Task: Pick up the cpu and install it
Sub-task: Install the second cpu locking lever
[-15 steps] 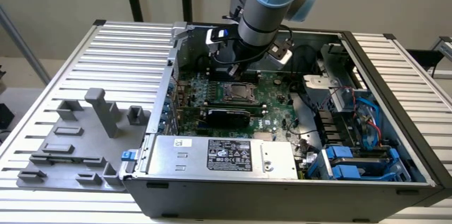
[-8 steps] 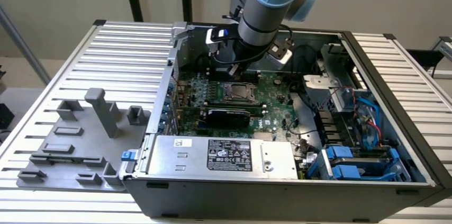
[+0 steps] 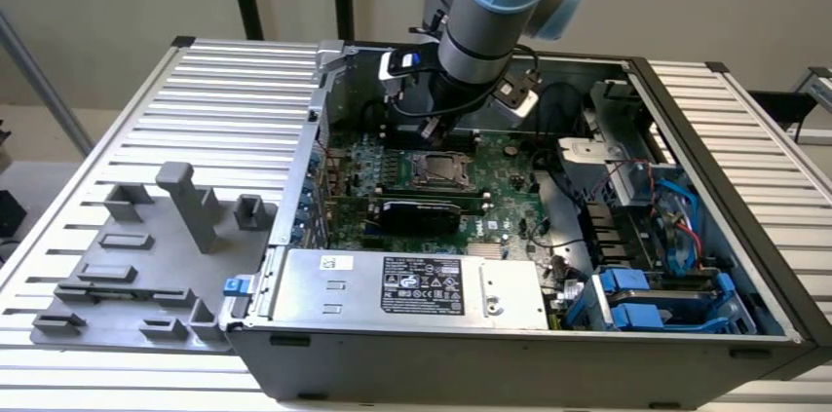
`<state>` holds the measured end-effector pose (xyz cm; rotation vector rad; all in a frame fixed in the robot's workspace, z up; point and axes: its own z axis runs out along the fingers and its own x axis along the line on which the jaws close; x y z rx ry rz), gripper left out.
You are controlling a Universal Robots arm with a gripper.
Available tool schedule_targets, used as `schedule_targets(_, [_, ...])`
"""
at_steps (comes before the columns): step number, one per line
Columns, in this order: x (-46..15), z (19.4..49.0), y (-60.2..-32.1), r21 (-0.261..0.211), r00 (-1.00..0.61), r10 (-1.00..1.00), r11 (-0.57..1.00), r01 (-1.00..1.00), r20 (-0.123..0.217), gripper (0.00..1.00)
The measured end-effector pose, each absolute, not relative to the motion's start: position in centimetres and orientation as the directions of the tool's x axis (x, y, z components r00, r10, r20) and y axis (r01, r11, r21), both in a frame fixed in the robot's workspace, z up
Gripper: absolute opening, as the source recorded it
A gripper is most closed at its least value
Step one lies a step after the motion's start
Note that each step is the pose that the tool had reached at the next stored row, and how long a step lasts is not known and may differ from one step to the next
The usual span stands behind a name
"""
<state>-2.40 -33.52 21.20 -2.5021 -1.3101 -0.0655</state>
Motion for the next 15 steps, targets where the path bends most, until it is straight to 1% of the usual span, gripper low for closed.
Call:
schedule_targets(6, [-2.4,21.3,-33.7,-0.255,0.579,0.794,-0.531,0.808,0.184,0.12])
schedule_targets(10, [-2.5,21.5,-34.8,-0.255,0.58,0.794,-0.531,0.808,0.184,0.12])
schedule_targets(15, [-2.6,22.6,-36.4,-0.255,0.58,0.794,-0.531,0.808,0.184,0.12])
